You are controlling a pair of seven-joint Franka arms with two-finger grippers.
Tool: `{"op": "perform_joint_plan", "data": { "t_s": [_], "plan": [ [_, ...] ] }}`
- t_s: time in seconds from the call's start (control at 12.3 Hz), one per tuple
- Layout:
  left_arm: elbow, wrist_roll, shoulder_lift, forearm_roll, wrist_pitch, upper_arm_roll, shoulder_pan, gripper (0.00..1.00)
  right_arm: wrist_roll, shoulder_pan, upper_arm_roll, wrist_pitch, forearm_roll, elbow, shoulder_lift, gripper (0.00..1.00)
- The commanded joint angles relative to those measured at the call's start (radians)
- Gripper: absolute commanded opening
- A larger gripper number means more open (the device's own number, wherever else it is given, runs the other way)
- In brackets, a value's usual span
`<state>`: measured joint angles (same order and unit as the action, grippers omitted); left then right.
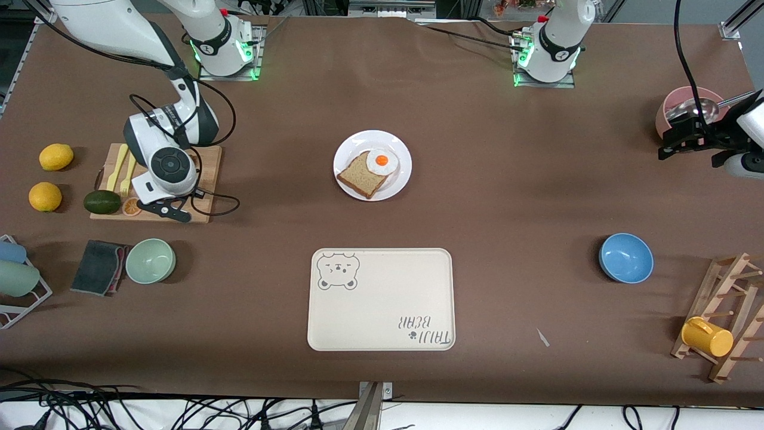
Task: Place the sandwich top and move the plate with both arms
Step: 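Close the right gripper on the bread slice's crust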
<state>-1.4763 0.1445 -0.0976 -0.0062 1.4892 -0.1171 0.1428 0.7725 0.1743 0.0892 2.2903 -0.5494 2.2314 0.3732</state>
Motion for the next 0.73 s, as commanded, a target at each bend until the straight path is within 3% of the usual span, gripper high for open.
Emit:
{"op": "perform_joint_plan", "data": {
  "t_s": [0.0, 0.32, 0.65],
  "plan": [
    [0.013, 0.006, -0.005, 0.025, -0.004, -0.001, -0.006, 1.00, 0.031, -0.006, 0.000, 0.025, -0.023, 0.019, 0.009, 0.00],
    [0.016, 0.007, -0.005, 0.026, -0.003, 0.002, -0.003, 1.00, 0.027, 0.001, -0.020, -0.033, -0.015, -0.022, -0.017, 0.00],
    [0.014, 0.010, -0.005, 0.028, -0.004, 0.002, -0.003, 1.00, 0.005, 0.002, -0.124, -0.274, -0.001, -0.182, -0.016, 0.00]
  ]
}}
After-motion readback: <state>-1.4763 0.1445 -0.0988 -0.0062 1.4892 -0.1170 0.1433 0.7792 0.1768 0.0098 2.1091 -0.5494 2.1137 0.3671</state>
